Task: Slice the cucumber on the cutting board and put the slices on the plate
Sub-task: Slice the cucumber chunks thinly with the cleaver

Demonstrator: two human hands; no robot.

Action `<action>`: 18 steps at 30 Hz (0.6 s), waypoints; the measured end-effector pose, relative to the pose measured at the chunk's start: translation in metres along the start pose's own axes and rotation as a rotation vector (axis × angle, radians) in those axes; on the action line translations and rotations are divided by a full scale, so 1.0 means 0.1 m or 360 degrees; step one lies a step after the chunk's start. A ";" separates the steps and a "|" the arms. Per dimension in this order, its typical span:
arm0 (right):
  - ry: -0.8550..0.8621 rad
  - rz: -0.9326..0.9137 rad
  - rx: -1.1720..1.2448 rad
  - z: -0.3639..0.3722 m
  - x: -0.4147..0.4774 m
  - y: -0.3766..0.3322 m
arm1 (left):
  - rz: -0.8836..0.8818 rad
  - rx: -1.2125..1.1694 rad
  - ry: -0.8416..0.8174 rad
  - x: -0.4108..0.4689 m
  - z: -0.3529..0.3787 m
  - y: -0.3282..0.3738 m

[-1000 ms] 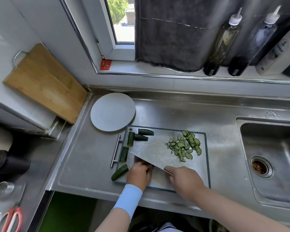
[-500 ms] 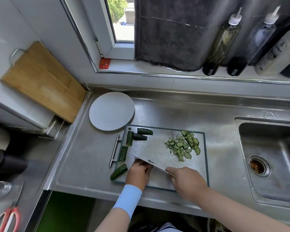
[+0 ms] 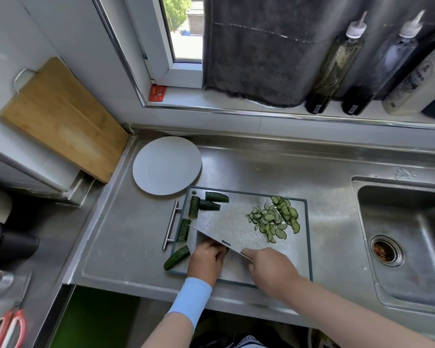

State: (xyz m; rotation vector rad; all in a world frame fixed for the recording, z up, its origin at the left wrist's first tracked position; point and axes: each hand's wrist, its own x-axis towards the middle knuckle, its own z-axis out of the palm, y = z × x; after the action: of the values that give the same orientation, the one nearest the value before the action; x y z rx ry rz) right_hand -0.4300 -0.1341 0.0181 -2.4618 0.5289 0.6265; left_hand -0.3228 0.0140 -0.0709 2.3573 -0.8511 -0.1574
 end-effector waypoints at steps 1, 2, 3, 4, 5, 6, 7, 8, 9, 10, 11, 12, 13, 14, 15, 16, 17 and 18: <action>-0.0008 0.0005 -0.0001 0.00 0.04 -0.02 | -0.0007 -0.0010 0.0015 -0.01 0.01 -0.01; -0.0004 0.0006 -0.0001 0.01 0.07 -0.03 | -0.0007 -0.0019 0.0032 -0.01 0.02 -0.01; 0.0007 0.0004 0.0001 0.02 0.10 -0.04 | -0.0003 -0.0025 0.0047 -0.01 0.03 -0.02; 0.0021 -0.0001 -0.0002 0.02 0.12 -0.05 | 0.0001 -0.0026 0.0059 -0.02 0.04 -0.02; 0.0031 -0.0006 -0.0006 0.03 0.13 -0.05 | 0.0003 -0.0025 0.0066 -0.02 0.04 -0.02; 0.0038 -0.0012 -0.0008 0.03 0.13 -0.05 | 0.0004 -0.0021 0.0070 -0.02 0.03 -0.02; 0.0042 -0.0016 -0.0004 0.04 0.13 -0.04 | 0.0006 -0.0018 0.0071 -0.02 0.03 -0.02; 0.0041 -0.0021 -0.0003 0.05 0.11 -0.03 | 0.0009 -0.0018 0.0068 -0.03 0.03 -0.02; 0.0036 -0.0025 -0.0001 0.05 0.09 -0.02 | 0.0009 -0.0019 0.0058 -0.03 0.03 -0.02; 0.0028 -0.0026 0.0003 0.05 0.07 0.00 | 0.0000 -0.0018 0.0047 -0.02 0.03 -0.02; 0.0022 -0.0024 0.0017 0.05 0.04 0.02 | -0.0012 -0.0019 0.0037 -0.02 0.03 -0.02; 0.0017 -0.0018 0.0031 0.05 0.01 0.05 | -0.0017 -0.0023 0.0035 -0.02 0.03 -0.03; 0.0018 -0.0011 0.0038 0.04 -0.02 0.08 | -0.0013 -0.0028 0.0039 -0.02 0.03 -0.03; 0.0021 -0.0005 0.0036 0.04 -0.05 0.11 | -0.0003 -0.0032 0.0047 -0.02 0.03 -0.03; 0.0026 0.0000 0.0031 0.03 -0.09 0.14 | 0.0006 -0.0038 0.0051 -0.02 0.03 -0.03; 0.0036 0.0000 0.0022 0.02 -0.12 0.17 | 0.0012 -0.0044 0.0051 -0.01 0.02 -0.02; 0.0050 -0.0004 0.0005 0.02 -0.15 0.21 | 0.0016 -0.0047 0.0049 -0.01 0.01 -0.01; 0.0061 -0.0013 -0.0016 0.02 -0.18 0.24 | 0.0016 -0.0041 0.0042 -0.01 0.00 0.00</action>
State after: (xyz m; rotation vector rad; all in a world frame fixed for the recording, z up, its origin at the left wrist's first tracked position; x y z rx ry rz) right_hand -0.4570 -0.1469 0.0168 -2.4887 0.5317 0.5811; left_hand -0.3236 0.0150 -0.0711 2.3258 -0.8436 -0.1317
